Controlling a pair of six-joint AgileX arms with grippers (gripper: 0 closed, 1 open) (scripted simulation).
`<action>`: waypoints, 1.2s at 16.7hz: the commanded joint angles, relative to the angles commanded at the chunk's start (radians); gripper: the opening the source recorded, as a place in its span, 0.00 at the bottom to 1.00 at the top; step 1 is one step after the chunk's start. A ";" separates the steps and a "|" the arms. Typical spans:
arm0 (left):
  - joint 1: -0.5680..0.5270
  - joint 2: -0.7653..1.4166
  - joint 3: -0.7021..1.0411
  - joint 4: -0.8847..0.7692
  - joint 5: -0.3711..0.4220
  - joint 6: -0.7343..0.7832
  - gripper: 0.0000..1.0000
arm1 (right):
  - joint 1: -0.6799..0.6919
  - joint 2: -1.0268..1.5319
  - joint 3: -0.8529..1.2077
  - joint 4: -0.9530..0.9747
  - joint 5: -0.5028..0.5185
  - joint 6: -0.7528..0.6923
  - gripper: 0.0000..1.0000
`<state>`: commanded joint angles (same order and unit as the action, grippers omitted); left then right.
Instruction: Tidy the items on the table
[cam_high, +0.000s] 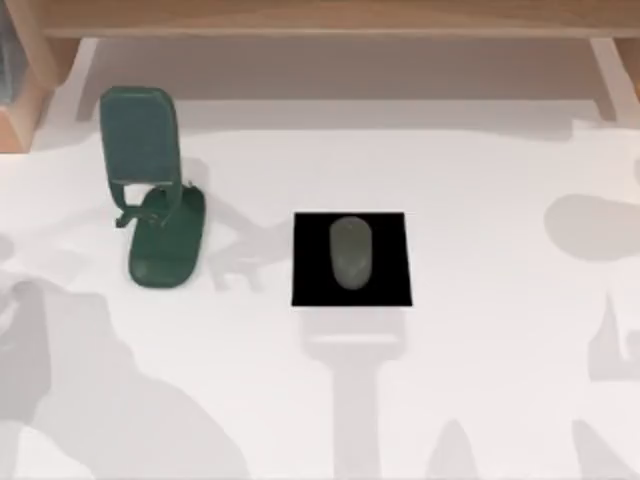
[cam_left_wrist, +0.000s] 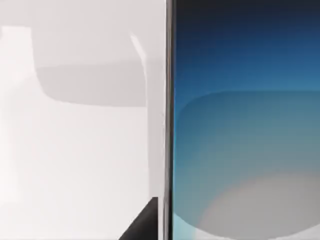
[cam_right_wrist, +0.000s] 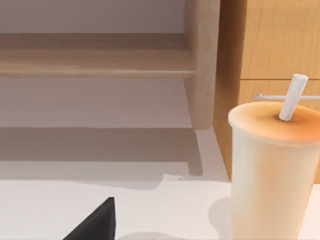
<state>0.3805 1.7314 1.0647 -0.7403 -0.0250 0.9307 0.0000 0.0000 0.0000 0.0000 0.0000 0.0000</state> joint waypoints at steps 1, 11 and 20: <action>-0.022 -0.023 -0.009 0.051 -0.016 -0.052 0.00 | 0.000 0.000 0.000 0.000 0.000 0.000 1.00; -0.521 -0.391 -0.217 0.613 -0.243 -0.796 0.00 | 0.000 0.000 0.000 0.000 0.000 0.000 1.00; -0.823 -0.506 -0.352 0.765 -0.324 -1.102 0.00 | 0.000 0.000 0.000 0.000 0.000 0.000 1.00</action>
<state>-0.4428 1.2254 0.7125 0.0248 -0.3487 -0.1717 0.0000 0.0000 0.0000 0.0000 0.0000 0.0000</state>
